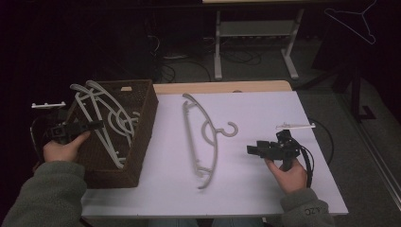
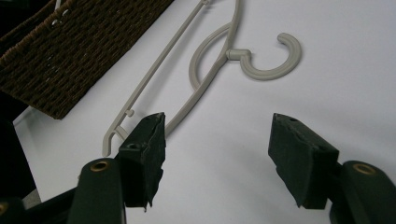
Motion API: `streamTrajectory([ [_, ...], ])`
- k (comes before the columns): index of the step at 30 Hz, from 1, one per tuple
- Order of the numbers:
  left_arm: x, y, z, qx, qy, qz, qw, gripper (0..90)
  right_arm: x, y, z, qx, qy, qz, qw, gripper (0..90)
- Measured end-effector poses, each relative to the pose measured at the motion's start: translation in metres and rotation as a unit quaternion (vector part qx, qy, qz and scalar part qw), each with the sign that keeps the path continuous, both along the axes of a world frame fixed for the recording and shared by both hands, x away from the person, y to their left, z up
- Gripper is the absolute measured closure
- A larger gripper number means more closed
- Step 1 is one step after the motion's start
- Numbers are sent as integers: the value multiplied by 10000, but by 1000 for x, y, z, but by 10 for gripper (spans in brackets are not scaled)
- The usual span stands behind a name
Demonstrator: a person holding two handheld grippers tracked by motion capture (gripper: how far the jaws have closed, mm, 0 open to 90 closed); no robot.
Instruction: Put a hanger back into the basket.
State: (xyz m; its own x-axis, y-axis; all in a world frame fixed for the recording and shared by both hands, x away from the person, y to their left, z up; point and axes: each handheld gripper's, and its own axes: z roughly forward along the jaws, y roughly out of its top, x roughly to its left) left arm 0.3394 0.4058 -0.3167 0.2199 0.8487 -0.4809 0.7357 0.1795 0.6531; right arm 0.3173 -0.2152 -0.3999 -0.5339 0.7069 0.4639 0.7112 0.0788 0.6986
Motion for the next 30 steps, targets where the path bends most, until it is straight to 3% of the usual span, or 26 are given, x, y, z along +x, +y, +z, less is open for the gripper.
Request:
streamTrajectory([
  [16,-8,-27,12,-144,-301,-359,9988,615,1,-1,0,6,-21,-60,10000,347],
  [20,-9,-35,16,-37,-350,-519,9980,593,2,-1,0,-89,-109,-1,9999,343],
  [30,-11,-68,19,-11,-447,-848,9954,534,7,3,4,-168,-103,34,9998,339],
])
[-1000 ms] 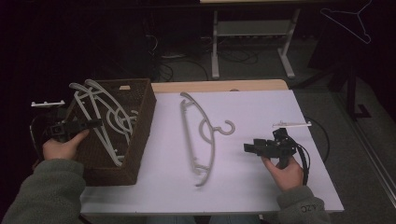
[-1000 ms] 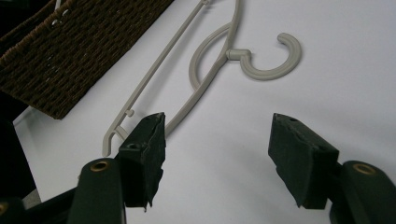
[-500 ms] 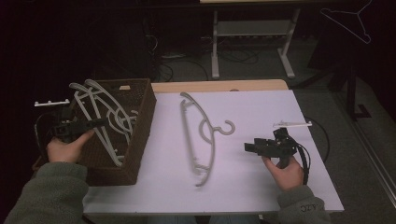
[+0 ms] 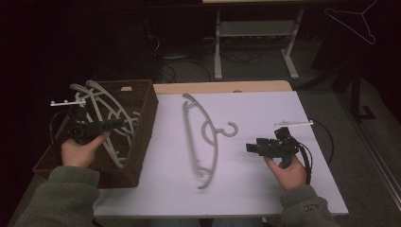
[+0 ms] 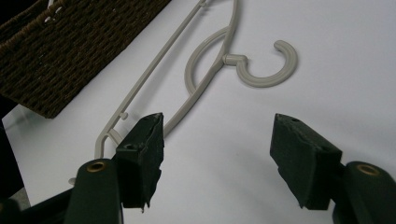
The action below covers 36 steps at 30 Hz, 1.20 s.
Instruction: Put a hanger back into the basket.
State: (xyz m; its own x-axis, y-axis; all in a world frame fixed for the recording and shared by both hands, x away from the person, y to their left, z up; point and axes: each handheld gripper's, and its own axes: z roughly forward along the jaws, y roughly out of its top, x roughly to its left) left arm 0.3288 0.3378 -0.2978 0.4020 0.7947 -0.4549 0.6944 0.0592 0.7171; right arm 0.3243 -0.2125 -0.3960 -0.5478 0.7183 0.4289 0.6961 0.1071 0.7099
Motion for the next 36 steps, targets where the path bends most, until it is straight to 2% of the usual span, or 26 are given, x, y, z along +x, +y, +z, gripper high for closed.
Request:
streamTrajectory([
  [15,-1,-51,2,84,-97,-509,9986,487,4,4,3,23,-2,5,10000,335],
  [18,-1,-60,2,72,-111,-585,9982,483,5,6,4,-38,16,46,10000,336],
  [25,0,-80,-4,12,-89,-747,9972,476,10,16,12,-104,15,89,9999,347],
  [29,-1,-94,-10,-20,-60,-872,9962,476,14,25,14,-224,42,126,9997,359],
  [33,-2,-107,-15,-1,-41,-978,9952,476,19,36,14,-199,177,124,9996,374],
  [34,-2,-110,-16,9,-39,-1001,9950,476,21,39,12,-285,166,140,9994,375],
  [36,-2,-115,-19,28,-15,-1026,9947,475,25,46,11,-272,276,136,9992,384],
])
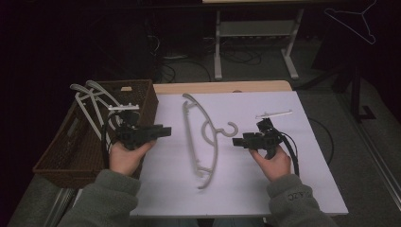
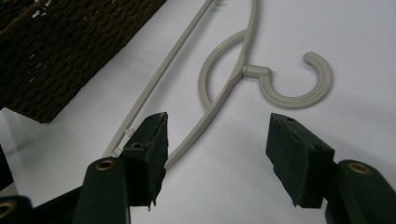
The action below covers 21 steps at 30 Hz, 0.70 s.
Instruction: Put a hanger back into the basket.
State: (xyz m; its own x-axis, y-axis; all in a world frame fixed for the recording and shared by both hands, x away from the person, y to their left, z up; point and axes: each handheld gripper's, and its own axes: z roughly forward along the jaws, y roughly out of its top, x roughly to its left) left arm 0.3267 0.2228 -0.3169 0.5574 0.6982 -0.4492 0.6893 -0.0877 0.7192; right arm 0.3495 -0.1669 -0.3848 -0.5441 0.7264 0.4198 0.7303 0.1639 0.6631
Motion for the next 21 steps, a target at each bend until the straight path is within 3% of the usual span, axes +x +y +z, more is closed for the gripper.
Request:
streamTrajectory([
  [7,1,-15,-10,91,49,-91,9999,465,17,26,-9,-37,294,41,9996,410],
  [14,2,-24,-17,92,126,-111,9998,460,34,54,-23,-307,606,62,9977,457],
  [21,3,-28,-22,137,187,-171,9996,458,45,72,-40,-553,898,-1,9944,563],
])
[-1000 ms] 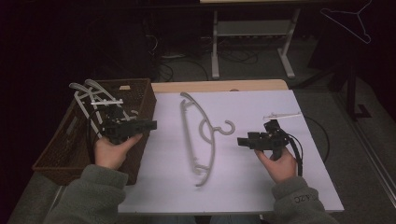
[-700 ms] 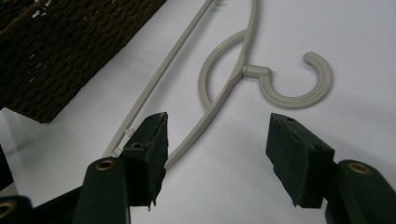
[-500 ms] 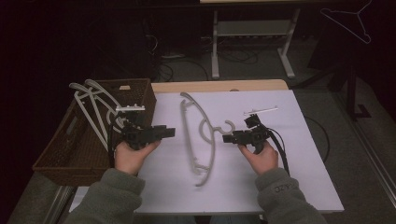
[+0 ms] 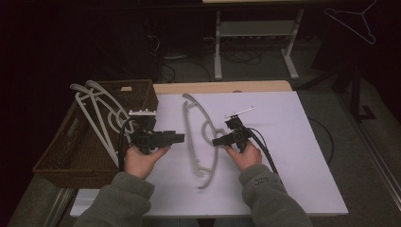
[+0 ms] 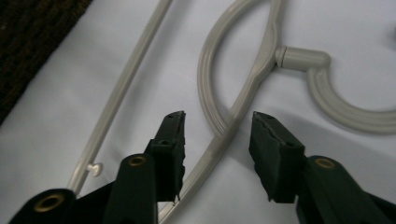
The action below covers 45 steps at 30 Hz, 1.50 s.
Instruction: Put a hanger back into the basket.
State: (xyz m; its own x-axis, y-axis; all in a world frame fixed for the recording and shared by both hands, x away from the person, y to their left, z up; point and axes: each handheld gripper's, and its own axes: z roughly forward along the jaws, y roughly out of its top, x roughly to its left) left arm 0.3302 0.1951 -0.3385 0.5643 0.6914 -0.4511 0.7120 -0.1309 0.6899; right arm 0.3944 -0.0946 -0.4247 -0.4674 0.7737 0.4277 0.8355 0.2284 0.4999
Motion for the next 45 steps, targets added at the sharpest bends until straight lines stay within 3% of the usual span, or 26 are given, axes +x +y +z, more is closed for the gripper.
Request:
streamTrajectory([
  [3,-1,0,-1,-14,7,12,10000,458,1,3,-5,-155,69,-4,9999,602],
  [12,-2,3,-8,-9,75,37,10000,456,2,10,-11,-277,181,-106,9994,701],
  [16,-1,1,-12,-14,116,54,9999,450,4,8,-12,-116,378,-332,9987,745],
  [17,-1,0,-13,-3,119,61,9999,449,4,7,-10,-99,408,-381,9984,818],
  [18,-1,-1,-15,-3,135,46,9999,445,3,5,-9,-58,302,-351,9989,826],
  [25,0,-7,-27,49,284,-30,9996,440,2,6,-9,-73,360,-450,9983,811],
  [27,-1,-7,-27,51,273,-23,9996,440,3,6,-9,7,484,-418,9980,665],
  [29,-1,-6,-26,47,259,-9,9997,440,4,6,-11,41,567,-379,9977,627],
  [32,-1,-6,-27,36,272,5,9996,440,1,12,-10,-114,368,-348,9986,622],
  [34,-1,-7,-28,46,276,8,9996,440,-2,18,-9,-483,168,-363,9980,715],
  [35,0,-7,-29,51,275,-1,9996,439,-3,18,-9,-514,120,-352,9980,723],
  [39,0,-8,-34,62,338,6,9994,440,0,11,-9,-293,403,-538,9973,762],
  [45,2,-12,-47,85,485,32,9988,440,-3,-6,-14,-24,480,-634,9968,795],
])
